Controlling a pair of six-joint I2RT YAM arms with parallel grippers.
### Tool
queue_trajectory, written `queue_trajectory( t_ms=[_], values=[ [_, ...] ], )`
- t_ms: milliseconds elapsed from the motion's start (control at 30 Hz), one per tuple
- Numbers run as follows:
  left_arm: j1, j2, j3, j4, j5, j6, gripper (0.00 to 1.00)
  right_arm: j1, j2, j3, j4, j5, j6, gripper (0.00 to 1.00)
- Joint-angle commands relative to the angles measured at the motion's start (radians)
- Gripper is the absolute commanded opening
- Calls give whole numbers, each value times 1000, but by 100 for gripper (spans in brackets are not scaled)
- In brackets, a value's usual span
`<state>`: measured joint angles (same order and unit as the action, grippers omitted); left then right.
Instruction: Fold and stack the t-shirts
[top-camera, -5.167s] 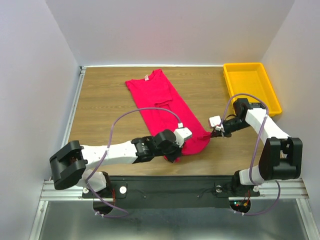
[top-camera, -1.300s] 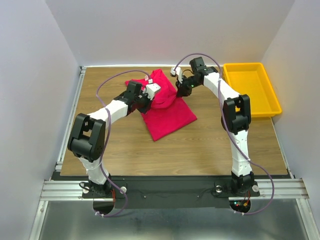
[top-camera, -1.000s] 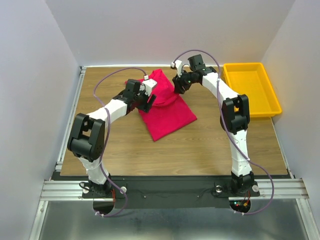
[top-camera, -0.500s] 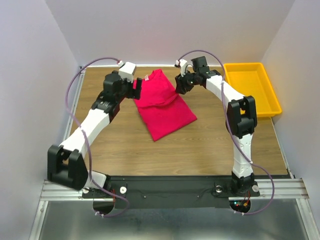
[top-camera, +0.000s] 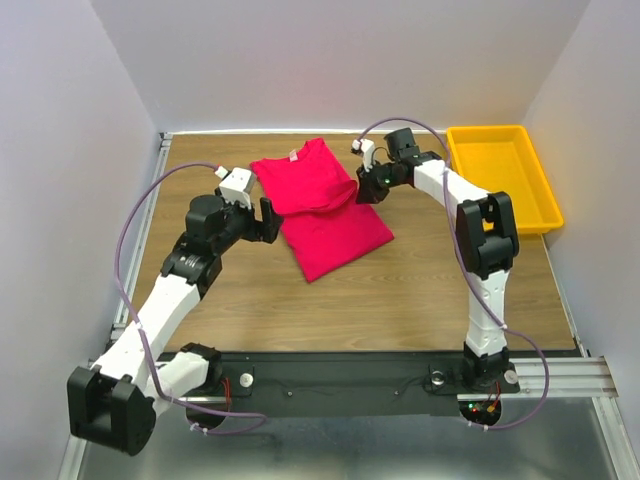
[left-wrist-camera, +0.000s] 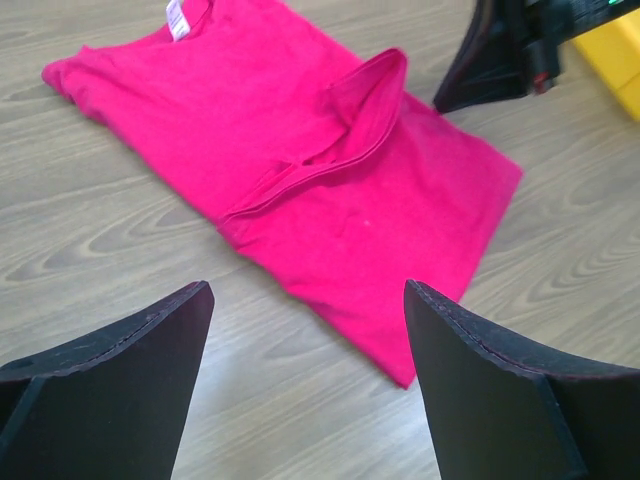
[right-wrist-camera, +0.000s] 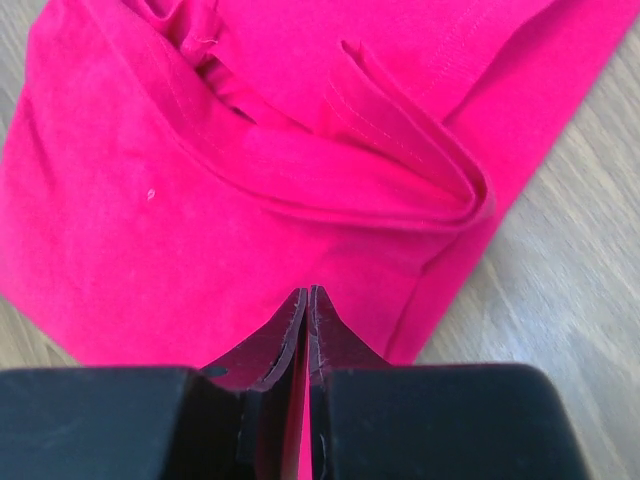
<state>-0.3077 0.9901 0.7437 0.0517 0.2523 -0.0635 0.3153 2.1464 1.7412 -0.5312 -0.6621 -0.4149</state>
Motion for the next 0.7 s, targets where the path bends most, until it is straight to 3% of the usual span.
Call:
queue_trajectory(
  t_ms=[0,400,667],
  values=[
    [-4,-76,-24,46,28,-59,88,41,55,107,13,1,36,9],
    [-4,-96,-52,56,64,-81,88,56,273,434,20,142,246,5],
    [-4,-76,-93,151,120,-159,88,57,371,635,76,265,393,9]
  ],
)
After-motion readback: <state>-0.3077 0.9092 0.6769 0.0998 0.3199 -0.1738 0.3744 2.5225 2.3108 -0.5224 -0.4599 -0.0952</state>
